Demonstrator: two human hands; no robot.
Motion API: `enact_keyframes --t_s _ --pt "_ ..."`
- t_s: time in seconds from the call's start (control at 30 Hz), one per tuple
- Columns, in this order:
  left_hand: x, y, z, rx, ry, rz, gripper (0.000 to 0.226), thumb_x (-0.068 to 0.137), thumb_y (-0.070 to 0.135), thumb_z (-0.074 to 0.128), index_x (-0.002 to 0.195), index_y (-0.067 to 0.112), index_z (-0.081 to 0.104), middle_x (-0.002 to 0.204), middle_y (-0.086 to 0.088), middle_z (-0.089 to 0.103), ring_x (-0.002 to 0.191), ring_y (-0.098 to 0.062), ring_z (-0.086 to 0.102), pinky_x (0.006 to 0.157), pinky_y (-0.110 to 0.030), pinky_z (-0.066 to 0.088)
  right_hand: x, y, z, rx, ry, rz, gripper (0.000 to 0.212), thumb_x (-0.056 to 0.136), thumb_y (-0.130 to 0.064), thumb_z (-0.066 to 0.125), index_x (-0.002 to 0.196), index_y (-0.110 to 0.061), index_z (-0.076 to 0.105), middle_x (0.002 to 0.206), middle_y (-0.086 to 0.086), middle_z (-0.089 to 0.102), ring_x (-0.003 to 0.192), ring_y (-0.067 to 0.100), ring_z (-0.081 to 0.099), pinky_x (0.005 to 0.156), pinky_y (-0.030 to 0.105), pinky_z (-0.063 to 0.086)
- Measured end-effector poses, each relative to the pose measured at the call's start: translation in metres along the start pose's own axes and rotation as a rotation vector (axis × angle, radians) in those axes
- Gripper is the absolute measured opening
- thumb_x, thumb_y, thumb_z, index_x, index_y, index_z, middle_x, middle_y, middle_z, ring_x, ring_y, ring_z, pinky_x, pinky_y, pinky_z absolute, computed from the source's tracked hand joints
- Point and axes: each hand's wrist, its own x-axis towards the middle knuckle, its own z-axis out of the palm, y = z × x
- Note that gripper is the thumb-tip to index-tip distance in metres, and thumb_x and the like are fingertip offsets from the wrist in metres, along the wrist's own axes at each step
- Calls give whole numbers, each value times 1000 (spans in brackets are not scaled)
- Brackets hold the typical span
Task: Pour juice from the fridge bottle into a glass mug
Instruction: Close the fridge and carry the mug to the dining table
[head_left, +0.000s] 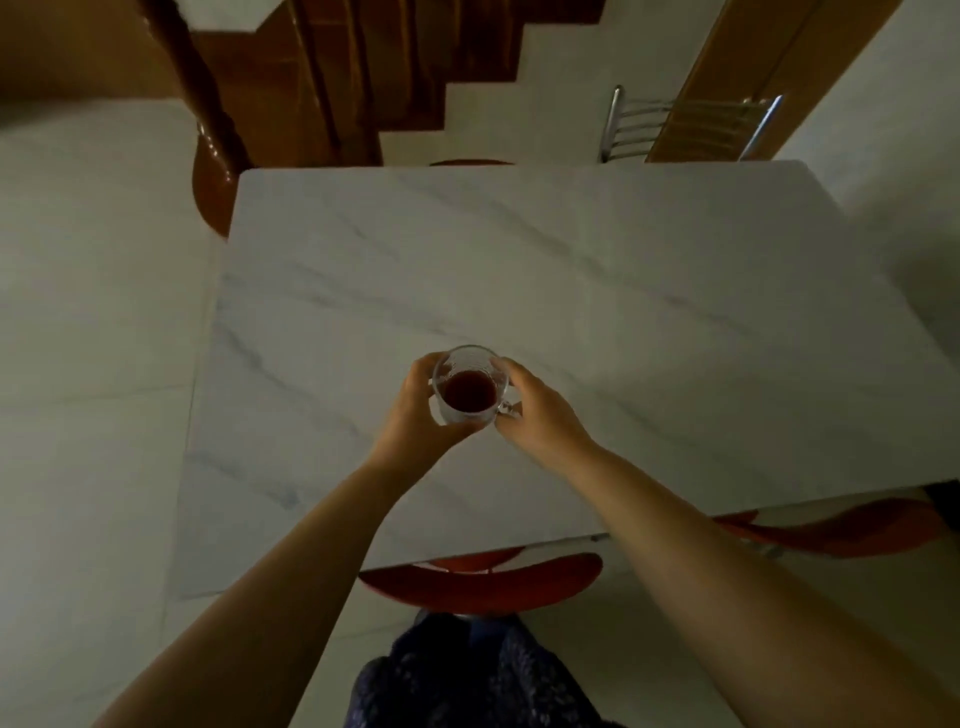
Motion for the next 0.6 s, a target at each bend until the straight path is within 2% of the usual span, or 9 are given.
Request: enact_keyframes --t_s 0.1,0.17,0.33,0.47,0.6 --pt "10 -26 8 41 31 -44 86 61 30 87 131 22 37 125 2 52 111 -14 53 84 -23 44 21 11 13 17 -52 24 65 85 -17 61 142 -24 32 140 6 48 120 28 52 97 44 45" --pt "14 -38 11 39 44 -69 85 61 31 87 130 22 37 124 1 53 110 -15 54 86 -30 46 31 17 21 10 -69 36 65 83 -17 62 141 -25 33 139 6 50 120 28 52 97 45 45" --pt "17 -49 12 19 63 -95 80 62 27 87 125 27 38 115 7 53 105 -16 56 84 -33 49 45 27 32 14 -101 35 67 83 -19 65 141 -28 33 138 3 51 118 25 55 97 43 45" --pt "16 -52 11 25 72 -123 80 63 28 86 126 25 37 114 8 53 103 -13 55 79 -23 46 48 28 38 24 -104 30 67 80 -25 69 138 -31 36 136 -1 53 117 22 55 97 40 46" --pt "13 -56 10 36 64 -139 81 62 31 87 126 24 37 120 1 56 107 -17 55 84 -32 47 49 29 44 49 -110 24 68 77 -25 70 136 -30 38 135 -1 54 118 23 54 97 43 46"
